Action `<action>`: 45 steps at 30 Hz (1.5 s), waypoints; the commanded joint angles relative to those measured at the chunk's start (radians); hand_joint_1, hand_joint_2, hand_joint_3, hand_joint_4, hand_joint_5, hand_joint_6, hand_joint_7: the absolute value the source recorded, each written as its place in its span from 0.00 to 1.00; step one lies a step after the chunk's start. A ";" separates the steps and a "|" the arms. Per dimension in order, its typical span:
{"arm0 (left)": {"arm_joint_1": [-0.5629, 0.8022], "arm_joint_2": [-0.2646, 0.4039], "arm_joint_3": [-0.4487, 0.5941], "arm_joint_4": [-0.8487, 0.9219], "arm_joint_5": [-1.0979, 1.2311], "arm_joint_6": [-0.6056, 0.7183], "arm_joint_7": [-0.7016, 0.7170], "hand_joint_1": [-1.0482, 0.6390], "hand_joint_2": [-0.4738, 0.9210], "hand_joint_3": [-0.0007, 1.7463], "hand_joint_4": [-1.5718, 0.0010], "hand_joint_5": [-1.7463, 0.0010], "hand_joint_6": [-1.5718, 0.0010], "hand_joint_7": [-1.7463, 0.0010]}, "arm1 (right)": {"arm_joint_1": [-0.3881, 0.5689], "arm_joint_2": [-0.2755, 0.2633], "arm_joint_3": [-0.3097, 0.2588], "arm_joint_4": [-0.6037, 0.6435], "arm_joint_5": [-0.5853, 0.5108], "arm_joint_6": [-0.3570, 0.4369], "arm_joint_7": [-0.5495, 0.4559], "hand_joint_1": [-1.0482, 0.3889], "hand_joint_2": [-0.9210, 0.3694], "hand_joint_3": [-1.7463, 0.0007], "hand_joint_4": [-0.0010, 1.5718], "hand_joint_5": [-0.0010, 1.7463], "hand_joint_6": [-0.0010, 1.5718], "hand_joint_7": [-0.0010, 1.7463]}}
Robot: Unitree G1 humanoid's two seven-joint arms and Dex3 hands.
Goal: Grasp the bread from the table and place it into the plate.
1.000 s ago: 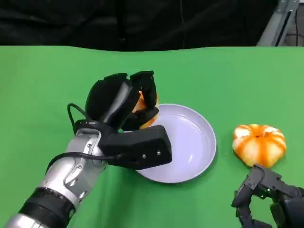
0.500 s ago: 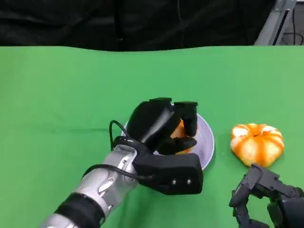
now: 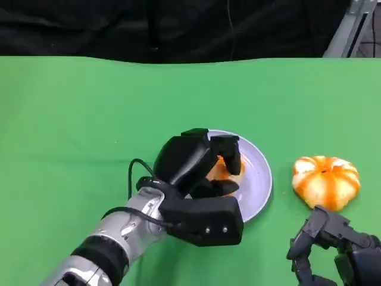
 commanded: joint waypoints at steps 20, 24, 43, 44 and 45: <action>0.157 0.115 0.113 -0.485 -0.172 0.287 -0.478 0.02 1.00 0.29 1.00 1.00 0.91 0.99 | -0.002 -0.016 -0.011 0.015 0.016 -0.025 0.001 0.64 0.29 0.33 0.52 1.00 0.48 0.88; 0.217 0.135 0.186 -0.622 -0.280 0.308 -0.568 0.07 1.00 0.23 0.97 0.99 0.88 0.98 | 0.004 -0.012 -0.010 0.002 0.012 -0.014 -0.001 0.64 0.29 0.34 0.52 1.00 0.48 0.89; 0.628 0.187 0.568 -1.397 -1.087 0.871 -0.857 0.68 0.74 0.84 0.44 0.04 0.38 0.32 | 0.007 -0.018 -0.009 -0.005 0.020 -0.012 0.011 0.65 0.28 0.34 0.52 1.00 0.47 0.89; 0.642 0.194 0.578 -1.414 -1.109 0.881 -0.865 0.69 0.72 0.87 0.41 0.02 0.41 0.18 | 0.009 -0.019 -0.009 -0.008 0.019 -0.008 0.012 0.65 0.28 0.35 0.52 1.00 0.47 0.89; 0.647 0.198 0.581 -1.421 -1.120 0.888 -0.865 0.69 0.71 0.89 0.39 0.01 0.43 0.10 | 0.009 -0.019 -0.009 -0.009 0.019 -0.006 0.013 0.65 0.28 0.35 0.52 1.00 0.47 0.89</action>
